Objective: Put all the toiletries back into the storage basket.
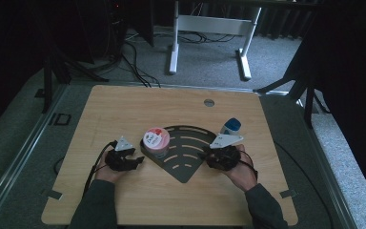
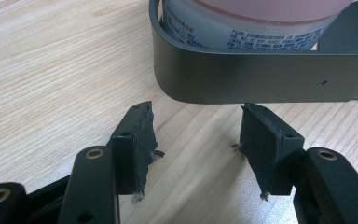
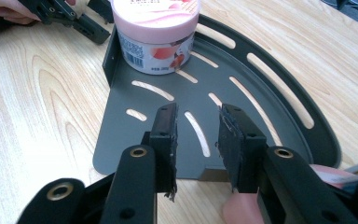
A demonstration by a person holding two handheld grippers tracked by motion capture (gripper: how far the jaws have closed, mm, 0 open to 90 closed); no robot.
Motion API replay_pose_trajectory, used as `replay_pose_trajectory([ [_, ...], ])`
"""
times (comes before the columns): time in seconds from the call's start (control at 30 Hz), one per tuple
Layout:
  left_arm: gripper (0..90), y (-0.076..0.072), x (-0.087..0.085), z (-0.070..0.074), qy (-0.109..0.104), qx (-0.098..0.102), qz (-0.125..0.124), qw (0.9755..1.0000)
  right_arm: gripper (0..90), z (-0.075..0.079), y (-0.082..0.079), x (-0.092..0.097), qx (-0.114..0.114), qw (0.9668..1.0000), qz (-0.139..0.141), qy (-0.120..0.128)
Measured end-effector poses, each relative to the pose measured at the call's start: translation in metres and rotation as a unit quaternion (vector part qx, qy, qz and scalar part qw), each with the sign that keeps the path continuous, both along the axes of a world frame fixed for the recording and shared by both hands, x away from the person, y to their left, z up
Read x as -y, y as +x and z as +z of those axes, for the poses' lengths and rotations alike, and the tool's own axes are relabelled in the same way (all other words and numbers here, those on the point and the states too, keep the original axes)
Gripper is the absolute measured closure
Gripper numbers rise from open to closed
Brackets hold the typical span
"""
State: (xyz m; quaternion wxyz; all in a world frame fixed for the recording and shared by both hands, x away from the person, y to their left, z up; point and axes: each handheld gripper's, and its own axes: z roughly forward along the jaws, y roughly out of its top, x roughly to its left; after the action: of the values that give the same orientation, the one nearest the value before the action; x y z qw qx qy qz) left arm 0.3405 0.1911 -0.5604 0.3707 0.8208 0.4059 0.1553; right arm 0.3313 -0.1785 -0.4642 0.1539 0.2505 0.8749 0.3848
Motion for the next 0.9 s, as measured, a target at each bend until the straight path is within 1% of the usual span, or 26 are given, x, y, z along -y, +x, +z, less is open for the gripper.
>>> replay_pose_trajectory([
  [0.27,44.5,0.0,0.0,0.0,-0.001,-0.001,-0.001,1.0,65.4,0.011,0.0,0.007,0.005,1.0,-0.002,-0.005],
  [0.37,44.4,0.0,0.001,0.0,0.0,0.0,-0.001,1.0,64.6,0.014,0.001,0.009,0.005,1.0,0.001,-0.005],
  [0.63,44.4,0.0,0.001,0.0,0.0,0.0,-0.002,1.0,63.4,0.022,0.003,0.014,0.008,0.9999,-0.003,-0.015],
  [0.9,44.3,0.0,0.001,0.0,-0.001,-0.001,-0.002,1.0,61.5,0.03,0.006,0.02,0.005,0.9998,-0.004,-0.018],
])
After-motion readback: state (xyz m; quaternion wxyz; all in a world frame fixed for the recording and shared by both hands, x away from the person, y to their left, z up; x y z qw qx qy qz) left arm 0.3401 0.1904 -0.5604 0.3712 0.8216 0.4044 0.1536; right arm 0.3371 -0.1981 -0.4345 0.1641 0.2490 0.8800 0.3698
